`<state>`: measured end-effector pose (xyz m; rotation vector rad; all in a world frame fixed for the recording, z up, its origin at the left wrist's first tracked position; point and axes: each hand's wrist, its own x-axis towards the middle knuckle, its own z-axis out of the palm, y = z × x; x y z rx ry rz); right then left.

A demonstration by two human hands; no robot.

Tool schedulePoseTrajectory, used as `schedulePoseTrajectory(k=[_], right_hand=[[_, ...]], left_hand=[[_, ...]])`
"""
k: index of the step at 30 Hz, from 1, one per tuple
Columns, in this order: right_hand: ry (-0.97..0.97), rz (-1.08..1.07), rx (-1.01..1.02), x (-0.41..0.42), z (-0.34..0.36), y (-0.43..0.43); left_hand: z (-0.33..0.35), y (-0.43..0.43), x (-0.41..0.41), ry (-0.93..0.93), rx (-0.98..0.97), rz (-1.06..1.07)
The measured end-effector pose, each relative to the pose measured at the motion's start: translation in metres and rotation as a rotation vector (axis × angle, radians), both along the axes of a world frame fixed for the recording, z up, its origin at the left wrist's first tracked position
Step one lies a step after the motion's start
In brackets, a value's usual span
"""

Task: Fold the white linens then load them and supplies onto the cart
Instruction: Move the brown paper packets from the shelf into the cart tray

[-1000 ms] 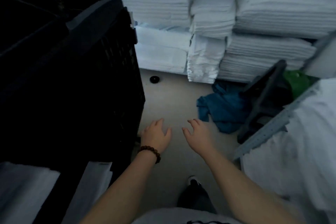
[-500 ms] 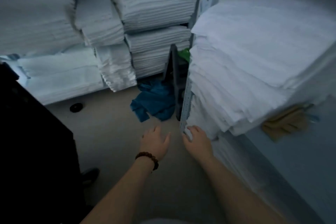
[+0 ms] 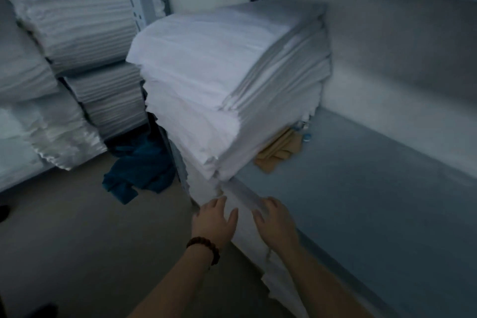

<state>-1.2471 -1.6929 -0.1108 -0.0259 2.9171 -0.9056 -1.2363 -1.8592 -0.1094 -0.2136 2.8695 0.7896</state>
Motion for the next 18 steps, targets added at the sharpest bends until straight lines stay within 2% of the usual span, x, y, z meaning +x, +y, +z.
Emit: schedulePoseTrajectory(k=[8, 18], right_hand=[[-0.03, -0.054, 0.001, 0.021, -0.007, 0.108], [-0.044, -0.095, 0.017, 0.009, -0.02, 0.131]], left_hand=[[-0.003, 0.103, 0.012, 0.015, -0.001, -0.064], [-0.004, 0.13, -0.014, 0.023, -0.046, -0.129]])
